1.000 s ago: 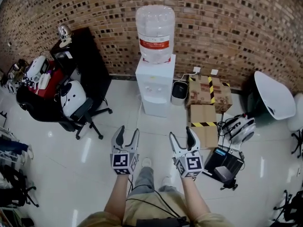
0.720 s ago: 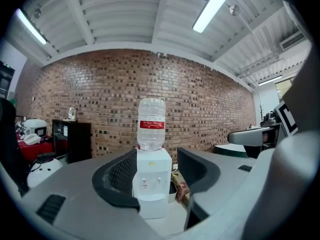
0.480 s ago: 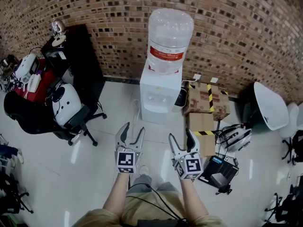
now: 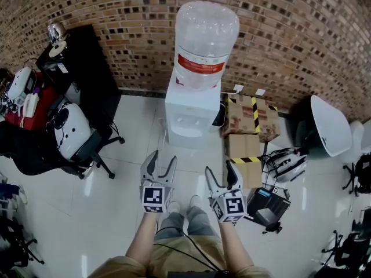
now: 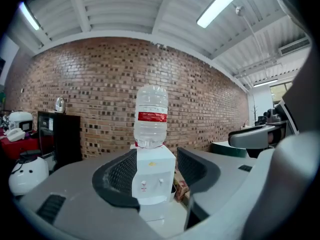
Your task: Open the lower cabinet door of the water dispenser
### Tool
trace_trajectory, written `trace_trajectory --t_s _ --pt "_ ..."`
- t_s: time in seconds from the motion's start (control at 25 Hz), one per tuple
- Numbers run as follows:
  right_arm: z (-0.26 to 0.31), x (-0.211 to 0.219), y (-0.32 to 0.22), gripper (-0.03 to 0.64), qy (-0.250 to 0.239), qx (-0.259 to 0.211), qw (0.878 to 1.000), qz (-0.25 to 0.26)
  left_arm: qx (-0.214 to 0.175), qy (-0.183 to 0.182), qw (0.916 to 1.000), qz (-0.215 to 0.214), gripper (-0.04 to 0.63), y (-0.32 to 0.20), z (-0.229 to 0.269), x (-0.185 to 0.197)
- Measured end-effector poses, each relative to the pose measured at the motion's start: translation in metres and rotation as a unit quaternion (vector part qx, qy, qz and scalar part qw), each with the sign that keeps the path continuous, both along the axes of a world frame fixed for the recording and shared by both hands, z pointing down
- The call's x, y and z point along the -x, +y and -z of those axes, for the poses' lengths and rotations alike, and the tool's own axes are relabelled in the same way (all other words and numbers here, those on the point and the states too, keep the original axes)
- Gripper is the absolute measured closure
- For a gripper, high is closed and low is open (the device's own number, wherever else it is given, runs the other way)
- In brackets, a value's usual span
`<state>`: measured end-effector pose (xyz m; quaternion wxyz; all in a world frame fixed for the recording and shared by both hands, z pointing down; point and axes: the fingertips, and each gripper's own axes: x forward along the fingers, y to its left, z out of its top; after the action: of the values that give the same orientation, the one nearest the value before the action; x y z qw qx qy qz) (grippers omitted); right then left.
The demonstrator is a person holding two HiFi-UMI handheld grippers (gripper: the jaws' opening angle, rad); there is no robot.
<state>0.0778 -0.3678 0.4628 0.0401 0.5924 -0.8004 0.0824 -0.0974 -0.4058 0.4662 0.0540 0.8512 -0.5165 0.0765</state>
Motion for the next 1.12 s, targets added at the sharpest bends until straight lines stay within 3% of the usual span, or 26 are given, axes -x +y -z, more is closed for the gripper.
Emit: trace_trajectory --t_s 0.64,0.92,1.12 --pt "-0.077 -0.064 -0.088 0.301 0.000 0.046 0.998 0.031 0.025 -0.030 0.9991 0.016 0.364 -0.050 -0.042 -0.068" --pt "-0.141 -0.106 -0.113 0.301 0.016 0.073 0.997 0.007 0.051 -0.045 0.9977 -0.002 0.364 -0.062 -0.097 -0.083" --pt "-0.201 -0.098 -0.127 0.301 0.016 0.096 0.995 0.022 0.058 -0.033 0.9978 -0.005 0.364 -0.075 -0.139 -0.078"
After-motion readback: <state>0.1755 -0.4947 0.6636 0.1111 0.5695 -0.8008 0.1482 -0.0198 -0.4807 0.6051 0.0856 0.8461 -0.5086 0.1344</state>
